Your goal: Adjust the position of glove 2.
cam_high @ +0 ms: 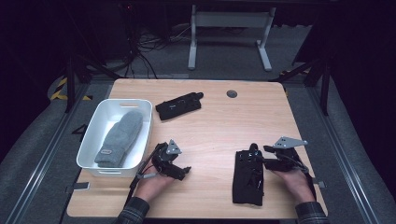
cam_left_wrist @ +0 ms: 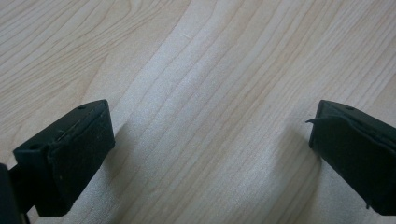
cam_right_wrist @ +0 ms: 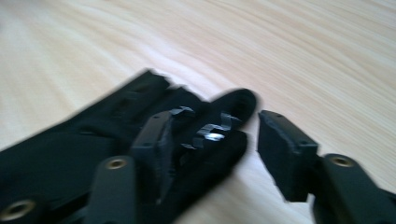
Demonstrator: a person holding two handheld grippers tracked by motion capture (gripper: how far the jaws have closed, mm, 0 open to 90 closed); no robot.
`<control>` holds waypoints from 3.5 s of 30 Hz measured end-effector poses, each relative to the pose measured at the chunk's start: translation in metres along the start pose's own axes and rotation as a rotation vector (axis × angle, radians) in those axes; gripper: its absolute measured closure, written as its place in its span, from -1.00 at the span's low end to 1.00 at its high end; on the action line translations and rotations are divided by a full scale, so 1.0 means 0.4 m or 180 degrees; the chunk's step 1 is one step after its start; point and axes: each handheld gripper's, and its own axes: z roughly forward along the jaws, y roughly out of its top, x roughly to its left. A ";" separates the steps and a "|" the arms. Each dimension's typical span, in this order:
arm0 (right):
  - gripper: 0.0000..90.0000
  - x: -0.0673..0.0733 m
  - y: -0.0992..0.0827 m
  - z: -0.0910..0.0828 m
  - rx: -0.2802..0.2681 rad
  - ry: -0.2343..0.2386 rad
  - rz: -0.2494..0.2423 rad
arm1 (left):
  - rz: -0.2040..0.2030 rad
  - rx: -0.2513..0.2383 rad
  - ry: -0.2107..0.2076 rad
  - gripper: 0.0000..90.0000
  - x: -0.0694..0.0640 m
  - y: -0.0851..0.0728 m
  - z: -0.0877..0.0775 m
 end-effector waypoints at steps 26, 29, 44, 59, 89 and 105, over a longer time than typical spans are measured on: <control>-0.67 -0.112 -0.062 0.031 0.0083 -0.0524 0.0546 | -0.0051 0.0096 -0.0004 -0.92 0.003 0.020 0.002; -0.67 -0.112 -0.062 0.031 0.0084 -0.0523 0.0547 | -0.0073 0.0177 0.0029 -0.78 0.016 0.036 0.001; -0.67 -0.112 -0.062 0.031 0.0086 -0.0517 0.0545 | -0.0430 -0.0014 0.0070 0.84 0.113 0.172 0.043; -0.66 -0.112 -0.062 0.031 0.0082 -0.0510 0.0545 | -0.0641 -0.0079 0.0555 1.00 0.253 0.299 0.120; -0.66 -0.112 -0.062 0.031 0.0080 -0.0514 0.0542 | -0.0821 0.0084 0.0364 1.00 0.285 0.270 0.166; -0.66 -0.112 -0.062 0.031 0.0081 -0.0514 0.0544 | -0.0577 0.0064 -0.0006 1.00 0.119 0.230 0.141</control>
